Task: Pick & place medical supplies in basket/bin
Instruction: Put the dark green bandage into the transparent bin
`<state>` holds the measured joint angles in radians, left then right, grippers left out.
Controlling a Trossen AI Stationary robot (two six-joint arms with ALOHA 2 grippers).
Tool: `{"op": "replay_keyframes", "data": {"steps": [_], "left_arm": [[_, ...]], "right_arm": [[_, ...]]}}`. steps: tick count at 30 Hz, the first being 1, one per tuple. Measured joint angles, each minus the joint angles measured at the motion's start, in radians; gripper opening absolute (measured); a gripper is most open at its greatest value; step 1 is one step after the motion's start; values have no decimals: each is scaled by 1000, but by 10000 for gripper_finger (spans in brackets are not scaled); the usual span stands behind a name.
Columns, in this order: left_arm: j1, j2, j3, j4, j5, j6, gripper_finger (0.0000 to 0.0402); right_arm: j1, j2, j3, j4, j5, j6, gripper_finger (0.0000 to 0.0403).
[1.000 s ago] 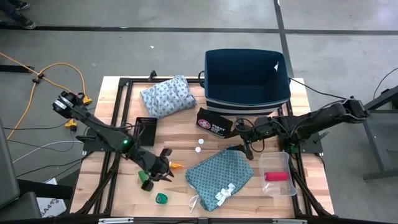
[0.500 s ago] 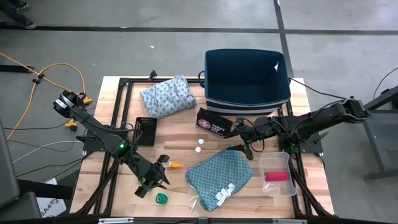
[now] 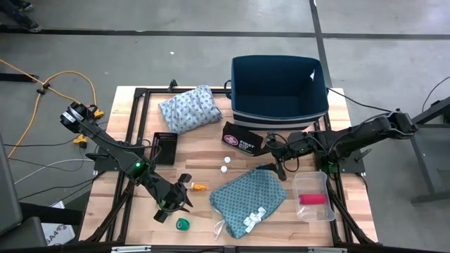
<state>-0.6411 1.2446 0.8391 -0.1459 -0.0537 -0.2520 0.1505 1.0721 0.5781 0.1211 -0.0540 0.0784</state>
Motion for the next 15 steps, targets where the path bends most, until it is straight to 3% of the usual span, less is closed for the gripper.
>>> {"op": "replay_keyframes", "data": {"steps": [8,15], "left_arm": [[0,0,0,-15,4,-28,93],[0,1,0,-21,18,-29,159]], "right_arm": [[0,0,0,0,0,0,224],[0,0,0,0,0,0,224]]}}
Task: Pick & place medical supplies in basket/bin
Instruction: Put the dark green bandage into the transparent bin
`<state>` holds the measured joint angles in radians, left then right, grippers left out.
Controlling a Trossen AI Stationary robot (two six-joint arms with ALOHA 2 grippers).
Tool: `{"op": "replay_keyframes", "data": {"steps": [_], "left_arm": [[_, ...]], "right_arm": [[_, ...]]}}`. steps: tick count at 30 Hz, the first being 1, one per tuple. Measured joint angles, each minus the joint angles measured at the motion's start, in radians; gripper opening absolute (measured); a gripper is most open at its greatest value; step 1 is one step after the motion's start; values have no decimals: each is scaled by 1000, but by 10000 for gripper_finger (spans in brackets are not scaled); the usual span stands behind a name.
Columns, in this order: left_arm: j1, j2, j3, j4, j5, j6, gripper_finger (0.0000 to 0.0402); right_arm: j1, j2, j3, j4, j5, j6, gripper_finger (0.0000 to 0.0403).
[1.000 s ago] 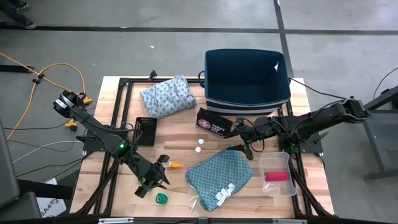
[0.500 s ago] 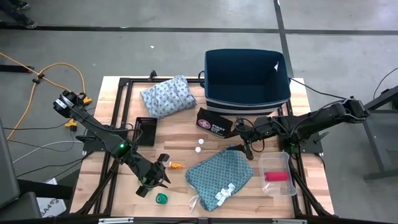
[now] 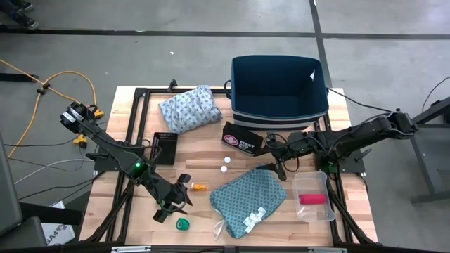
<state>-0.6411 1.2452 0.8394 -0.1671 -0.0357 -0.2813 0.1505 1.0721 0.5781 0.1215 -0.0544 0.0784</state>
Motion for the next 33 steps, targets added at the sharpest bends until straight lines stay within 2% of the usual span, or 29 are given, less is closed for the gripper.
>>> {"op": "replay_keyframes", "data": {"steps": [6,10,18,24,33], "left_arm": [[-3,0,0,-22,12,11,228],[-9,0,0,-25,11,11,253],[-59,0,0,-20,3,-10,257],[-125,0,0,-20,-62,-12,258],[-180,95,0,30,-93,-6,258]], "right_arm": [[0,0,0,0,0,0,224],[0,0,0,0,0,0,224],[0,0,0,0,0,0,224],[0,0,0,0,0,0,224],[0,0,0,0,0,0,224]]}}
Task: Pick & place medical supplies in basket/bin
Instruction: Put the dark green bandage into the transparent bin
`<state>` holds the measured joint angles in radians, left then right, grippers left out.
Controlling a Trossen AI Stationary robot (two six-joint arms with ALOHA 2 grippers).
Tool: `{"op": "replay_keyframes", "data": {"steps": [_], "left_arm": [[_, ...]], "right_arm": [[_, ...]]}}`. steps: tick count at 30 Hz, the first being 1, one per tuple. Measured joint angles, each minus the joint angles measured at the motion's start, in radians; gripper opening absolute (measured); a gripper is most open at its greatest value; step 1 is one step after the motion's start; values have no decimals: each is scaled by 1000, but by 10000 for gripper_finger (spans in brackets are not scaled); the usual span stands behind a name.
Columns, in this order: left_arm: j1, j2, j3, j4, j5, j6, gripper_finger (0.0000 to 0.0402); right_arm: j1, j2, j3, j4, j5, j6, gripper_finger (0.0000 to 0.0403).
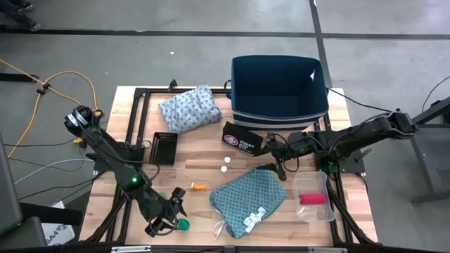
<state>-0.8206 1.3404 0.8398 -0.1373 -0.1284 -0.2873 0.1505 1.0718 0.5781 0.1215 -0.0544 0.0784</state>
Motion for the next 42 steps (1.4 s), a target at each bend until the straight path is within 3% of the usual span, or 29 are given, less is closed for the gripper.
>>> {"op": "replay_keyframes", "data": {"steps": [42], "left_arm": [[-6,243,0,127,20,-35,257]], "right_arm": [[0,0,0,1,0,0,224]]}}
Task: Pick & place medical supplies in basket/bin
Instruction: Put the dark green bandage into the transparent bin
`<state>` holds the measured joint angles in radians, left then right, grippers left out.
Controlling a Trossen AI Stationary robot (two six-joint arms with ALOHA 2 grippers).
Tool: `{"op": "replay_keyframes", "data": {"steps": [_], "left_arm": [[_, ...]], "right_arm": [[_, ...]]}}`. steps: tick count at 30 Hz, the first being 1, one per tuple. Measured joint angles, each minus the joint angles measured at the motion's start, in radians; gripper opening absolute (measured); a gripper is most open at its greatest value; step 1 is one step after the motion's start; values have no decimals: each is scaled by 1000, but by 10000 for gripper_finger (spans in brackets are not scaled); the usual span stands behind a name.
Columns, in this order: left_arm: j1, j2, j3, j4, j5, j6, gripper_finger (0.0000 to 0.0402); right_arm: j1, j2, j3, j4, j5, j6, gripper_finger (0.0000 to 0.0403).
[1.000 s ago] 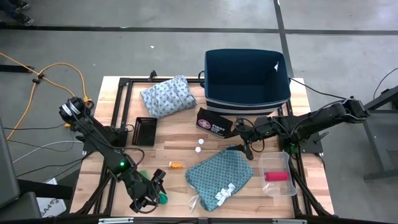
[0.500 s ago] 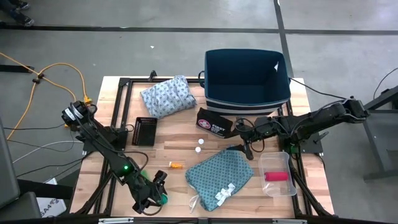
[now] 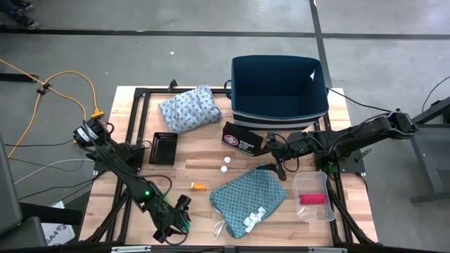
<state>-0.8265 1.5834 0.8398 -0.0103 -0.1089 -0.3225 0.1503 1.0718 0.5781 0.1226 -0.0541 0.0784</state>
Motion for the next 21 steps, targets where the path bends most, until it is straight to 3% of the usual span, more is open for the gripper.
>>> {"op": "replay_keyframes", "data": {"steps": [11,21], "left_arm": [[0,12,0,6,25,-30,252],[1,12,0,6,25,-31,189]], "right_arm": [[0,0,0,-1,0,0,224],[0,0,0,-1,0,0,224]]}}
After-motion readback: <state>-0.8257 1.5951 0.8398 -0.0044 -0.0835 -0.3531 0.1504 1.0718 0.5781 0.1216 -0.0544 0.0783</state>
